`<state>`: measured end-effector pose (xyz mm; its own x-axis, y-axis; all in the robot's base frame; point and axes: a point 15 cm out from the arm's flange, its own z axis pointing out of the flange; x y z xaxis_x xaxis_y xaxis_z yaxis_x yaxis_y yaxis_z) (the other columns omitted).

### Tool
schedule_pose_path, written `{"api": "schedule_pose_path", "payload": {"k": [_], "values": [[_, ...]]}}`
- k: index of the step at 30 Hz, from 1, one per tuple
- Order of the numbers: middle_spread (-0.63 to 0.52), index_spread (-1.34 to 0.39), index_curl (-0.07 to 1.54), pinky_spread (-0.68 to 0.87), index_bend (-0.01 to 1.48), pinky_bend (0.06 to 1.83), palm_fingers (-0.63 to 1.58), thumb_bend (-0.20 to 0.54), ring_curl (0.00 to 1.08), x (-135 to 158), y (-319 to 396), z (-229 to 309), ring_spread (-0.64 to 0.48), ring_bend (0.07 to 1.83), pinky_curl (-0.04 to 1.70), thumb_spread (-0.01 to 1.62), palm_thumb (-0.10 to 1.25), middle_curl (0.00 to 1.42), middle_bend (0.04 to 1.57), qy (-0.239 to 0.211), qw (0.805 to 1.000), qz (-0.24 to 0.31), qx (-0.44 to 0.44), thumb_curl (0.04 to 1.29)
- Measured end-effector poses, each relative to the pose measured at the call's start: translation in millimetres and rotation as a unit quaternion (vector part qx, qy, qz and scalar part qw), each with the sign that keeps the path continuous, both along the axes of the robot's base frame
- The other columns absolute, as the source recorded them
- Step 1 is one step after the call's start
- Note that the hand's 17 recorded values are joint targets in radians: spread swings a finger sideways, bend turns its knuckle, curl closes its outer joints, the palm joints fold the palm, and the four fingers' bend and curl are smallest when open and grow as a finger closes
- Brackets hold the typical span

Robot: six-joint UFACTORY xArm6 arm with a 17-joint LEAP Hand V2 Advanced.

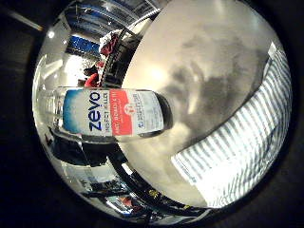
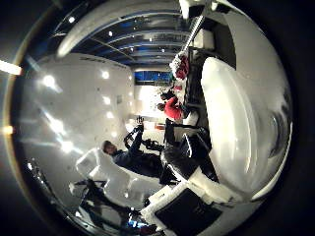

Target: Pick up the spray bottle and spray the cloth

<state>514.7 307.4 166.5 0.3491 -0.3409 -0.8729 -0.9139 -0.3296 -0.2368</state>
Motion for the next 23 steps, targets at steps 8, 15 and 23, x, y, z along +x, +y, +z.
{"api": "schedule_pose_path", "payload": {"k": [8,15,23], "values": [[-0.05,-0.44,0.32,0.33,0.17,0.34,0.12,-0.028,0.25,13,-48,14,-0.03,0.35,0.42,0.98,0.60,0.32,0.19,-0.025,0.999,-0.016,-0.020,0.32],[-0.05,-0.44,0.32,0.33,0.18,0.31,0.16,-0.025,0.24,2,-106,30,-0.02,0.32,0.37,0.99,0.61,0.32,0.19,-0.028,0.998,-0.035,-0.039,0.32],[-0.04,-0.43,0.34,0.34,0.19,0.26,0.19,-0.022,0.24,-38,-192,44,0.01,0.26,0.34,1.02,0.62,0.30,0.18,-0.034,0.994,-0.042,-0.095,0.32]]}}
